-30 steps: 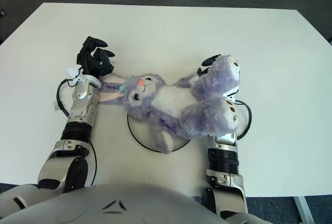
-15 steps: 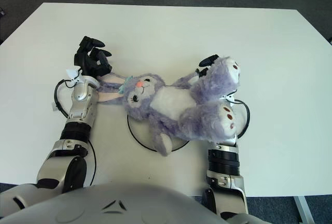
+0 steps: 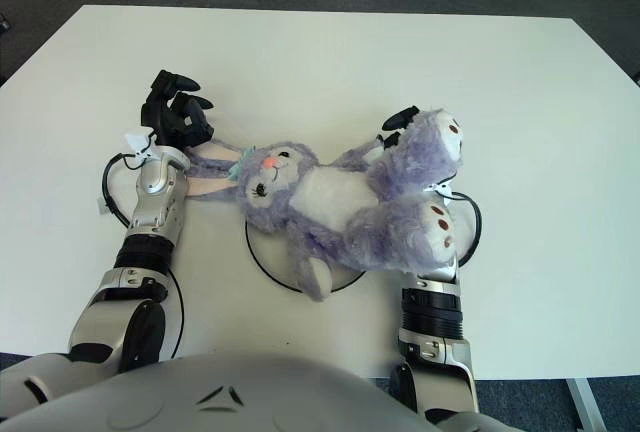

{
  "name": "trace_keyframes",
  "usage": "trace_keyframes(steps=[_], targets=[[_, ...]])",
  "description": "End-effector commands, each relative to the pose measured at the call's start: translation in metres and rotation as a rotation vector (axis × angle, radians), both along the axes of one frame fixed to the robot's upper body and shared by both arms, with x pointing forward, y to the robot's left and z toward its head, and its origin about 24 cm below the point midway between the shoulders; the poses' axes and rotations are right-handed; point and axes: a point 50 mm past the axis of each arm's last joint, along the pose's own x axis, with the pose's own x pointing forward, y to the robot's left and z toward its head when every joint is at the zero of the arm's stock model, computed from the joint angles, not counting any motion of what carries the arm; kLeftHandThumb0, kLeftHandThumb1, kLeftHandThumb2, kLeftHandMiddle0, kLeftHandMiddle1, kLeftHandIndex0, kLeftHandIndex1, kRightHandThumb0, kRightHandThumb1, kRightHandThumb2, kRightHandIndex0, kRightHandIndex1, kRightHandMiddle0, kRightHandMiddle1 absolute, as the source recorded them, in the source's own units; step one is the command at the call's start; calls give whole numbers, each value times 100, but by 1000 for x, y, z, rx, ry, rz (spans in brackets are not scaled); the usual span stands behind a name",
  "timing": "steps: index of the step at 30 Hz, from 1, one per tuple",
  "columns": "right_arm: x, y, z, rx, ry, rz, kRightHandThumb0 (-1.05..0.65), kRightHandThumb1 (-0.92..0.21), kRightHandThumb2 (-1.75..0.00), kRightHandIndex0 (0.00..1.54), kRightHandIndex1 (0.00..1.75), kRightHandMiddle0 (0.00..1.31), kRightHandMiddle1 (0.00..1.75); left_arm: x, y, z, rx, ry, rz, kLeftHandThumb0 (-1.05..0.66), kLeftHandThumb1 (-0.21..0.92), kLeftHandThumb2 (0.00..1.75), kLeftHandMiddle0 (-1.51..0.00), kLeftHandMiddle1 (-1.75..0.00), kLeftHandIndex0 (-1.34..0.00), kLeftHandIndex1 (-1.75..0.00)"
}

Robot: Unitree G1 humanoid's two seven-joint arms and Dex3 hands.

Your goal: Put the doll into the plate.

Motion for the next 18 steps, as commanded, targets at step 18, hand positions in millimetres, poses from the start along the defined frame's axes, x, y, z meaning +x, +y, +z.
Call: trace_keyframes(steps=[18], targets=[[-3, -3, 1, -14, 10, -6, -1, 3, -171, 83, 175, 68, 173, -1, 1, -4, -3, 25, -7, -1, 28, 138, -53, -175, -52, -175]])
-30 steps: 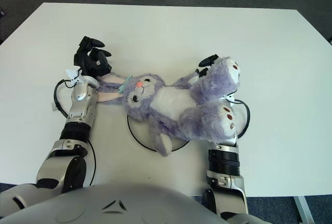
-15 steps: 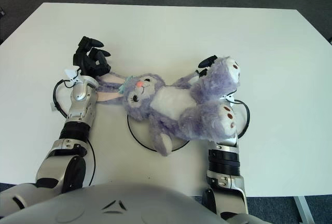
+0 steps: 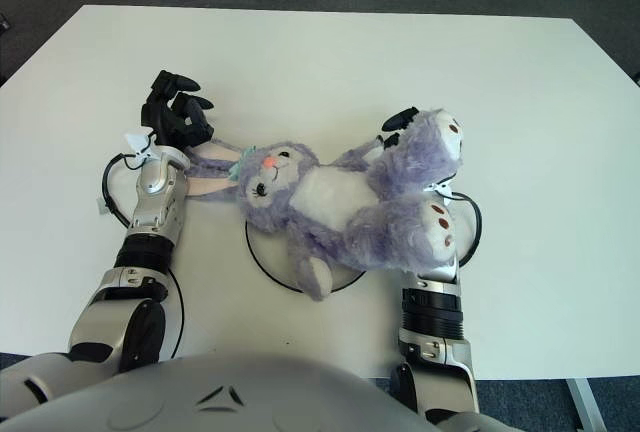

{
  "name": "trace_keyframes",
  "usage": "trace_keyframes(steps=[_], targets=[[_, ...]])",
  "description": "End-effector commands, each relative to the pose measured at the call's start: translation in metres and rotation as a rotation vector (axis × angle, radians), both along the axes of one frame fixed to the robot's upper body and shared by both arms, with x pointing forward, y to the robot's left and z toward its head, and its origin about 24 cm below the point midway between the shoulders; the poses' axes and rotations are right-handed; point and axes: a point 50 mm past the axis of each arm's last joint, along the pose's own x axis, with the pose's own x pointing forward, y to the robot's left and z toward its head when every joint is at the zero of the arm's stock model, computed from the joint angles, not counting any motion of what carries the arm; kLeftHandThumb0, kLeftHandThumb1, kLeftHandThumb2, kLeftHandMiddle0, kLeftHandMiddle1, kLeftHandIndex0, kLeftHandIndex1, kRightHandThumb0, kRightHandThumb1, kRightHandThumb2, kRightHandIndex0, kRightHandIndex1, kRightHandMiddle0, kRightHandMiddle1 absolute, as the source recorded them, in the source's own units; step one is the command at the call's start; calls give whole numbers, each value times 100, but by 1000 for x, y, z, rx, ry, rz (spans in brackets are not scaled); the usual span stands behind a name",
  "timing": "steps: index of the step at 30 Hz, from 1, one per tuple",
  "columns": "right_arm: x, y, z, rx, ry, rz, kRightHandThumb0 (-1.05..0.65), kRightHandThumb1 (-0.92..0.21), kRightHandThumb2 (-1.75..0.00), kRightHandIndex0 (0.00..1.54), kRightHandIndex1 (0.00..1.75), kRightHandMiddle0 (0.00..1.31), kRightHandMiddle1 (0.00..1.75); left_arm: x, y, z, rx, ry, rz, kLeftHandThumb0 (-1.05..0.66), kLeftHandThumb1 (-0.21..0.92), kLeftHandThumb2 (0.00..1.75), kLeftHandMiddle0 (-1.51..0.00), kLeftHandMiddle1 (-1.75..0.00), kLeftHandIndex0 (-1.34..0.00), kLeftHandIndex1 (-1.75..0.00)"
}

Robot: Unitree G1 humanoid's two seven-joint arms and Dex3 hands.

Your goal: Put the doll into the plate.

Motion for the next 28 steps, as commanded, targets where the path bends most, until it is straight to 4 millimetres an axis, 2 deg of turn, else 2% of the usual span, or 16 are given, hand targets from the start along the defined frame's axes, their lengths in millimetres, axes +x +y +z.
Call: trace_keyframes(steps=[1, 16, 28], targets=[[-3, -3, 0, -9, 8, -7, -1, 3, -171, 83, 175, 68, 173, -2, 2, -4, -1, 23, -1, -1, 28, 138, -53, -175, -52, -175], [-3, -2, 0, 2, 11, -17, -1, 1, -169, 82, 175, 65, 175, -3, 1, -3, -8, 38, -14, -1, 30, 135, -52, -175, -50, -175], [-3, -4, -4, 8, 58, -62, -1, 4, -172, 86, 175, 68, 173, -3, -1, -2, -25, 38, -41, -1, 30, 134, -51, -175, -50, -175]])
